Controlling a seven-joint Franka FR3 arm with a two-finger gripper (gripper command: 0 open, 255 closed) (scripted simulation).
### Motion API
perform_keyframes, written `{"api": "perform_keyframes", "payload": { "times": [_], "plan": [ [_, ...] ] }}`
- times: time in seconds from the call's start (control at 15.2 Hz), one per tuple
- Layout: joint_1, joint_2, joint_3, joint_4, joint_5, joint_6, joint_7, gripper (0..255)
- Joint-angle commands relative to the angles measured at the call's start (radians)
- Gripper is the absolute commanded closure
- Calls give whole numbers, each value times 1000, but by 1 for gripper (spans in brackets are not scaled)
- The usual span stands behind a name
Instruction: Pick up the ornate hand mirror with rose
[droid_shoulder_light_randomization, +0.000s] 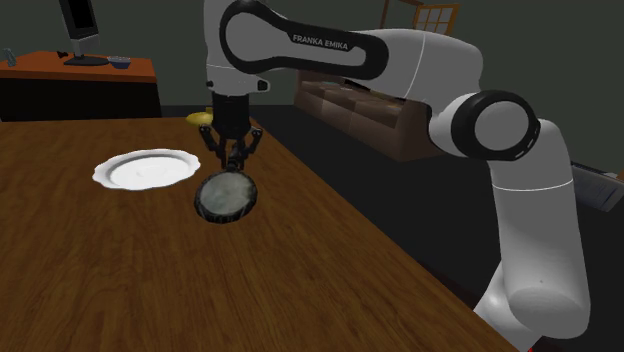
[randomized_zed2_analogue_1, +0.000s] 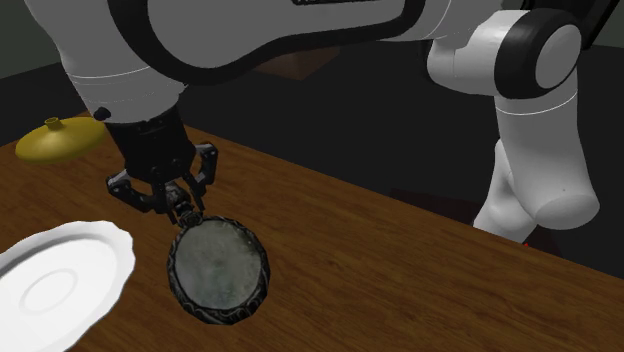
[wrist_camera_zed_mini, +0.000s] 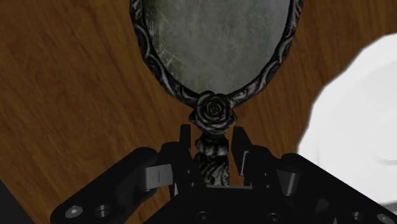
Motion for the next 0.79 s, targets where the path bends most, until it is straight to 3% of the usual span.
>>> {"api": "perform_keyframes", "payload": {
  "times": [0.0, 0.4, 0.66, 0.73],
  "plan": [
    [17, 18, -2, 59, -8, -41, 1, 255],
    [73, 81, -11, 254, -37, -168, -4, 255],
    [161, 187, -36, 511, -81, -309, -21, 255],
    [169, 197, -40, 533, -84, -319, -23, 255]
  ]
}}
